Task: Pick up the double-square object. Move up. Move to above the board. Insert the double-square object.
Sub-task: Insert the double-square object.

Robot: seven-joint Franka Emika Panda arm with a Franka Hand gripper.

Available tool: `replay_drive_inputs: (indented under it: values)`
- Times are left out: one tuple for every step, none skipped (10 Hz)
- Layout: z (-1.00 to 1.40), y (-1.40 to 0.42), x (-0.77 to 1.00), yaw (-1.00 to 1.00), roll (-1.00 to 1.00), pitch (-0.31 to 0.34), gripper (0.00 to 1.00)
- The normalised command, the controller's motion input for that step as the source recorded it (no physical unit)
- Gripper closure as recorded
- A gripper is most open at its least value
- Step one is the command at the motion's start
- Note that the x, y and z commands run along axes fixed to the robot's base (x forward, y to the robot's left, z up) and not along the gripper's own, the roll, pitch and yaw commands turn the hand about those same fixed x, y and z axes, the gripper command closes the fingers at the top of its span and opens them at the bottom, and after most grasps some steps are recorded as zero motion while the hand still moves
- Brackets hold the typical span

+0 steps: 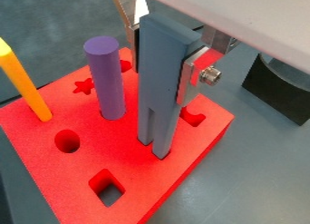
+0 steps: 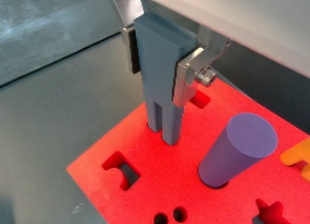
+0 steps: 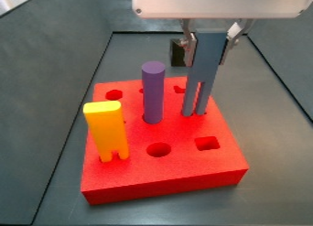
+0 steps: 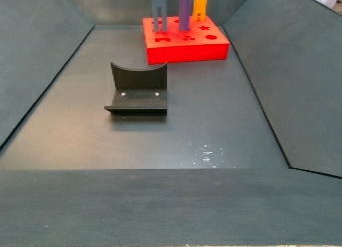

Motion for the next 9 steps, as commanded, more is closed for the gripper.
replay_drive_inputs:
  values:
    - [-0.16, 0.0, 0.0, 0.0, 0.0, 0.0, 1.0]
    - [-0.27, 0.0, 0.0, 0.0, 0.0, -0.034, 1.0]
    - [-0.37, -0.04, -0.03, 0.0, 0.0, -0.074, 1.0]
    - [-0.38, -0.06, -0.04, 0.0, 0.0, -0.076, 1.0]
    - [-0.36, -0.06, -0.03, 0.0, 0.0, -0.073, 1.0]
    - [-0.33, -0.04, -0.03, 0.0, 0.0, -0.064, 1.0]
    - [-0.3, -0.03, -0.02, 0.0, 0.0, -0.056, 1.0]
    - [-0.3, -0.03, -0.02, 0.0, 0.0, -0.059, 1.0]
    - [-0.3, -0.03, -0.03, 0.0, 0.0, -0.064, 1.0]
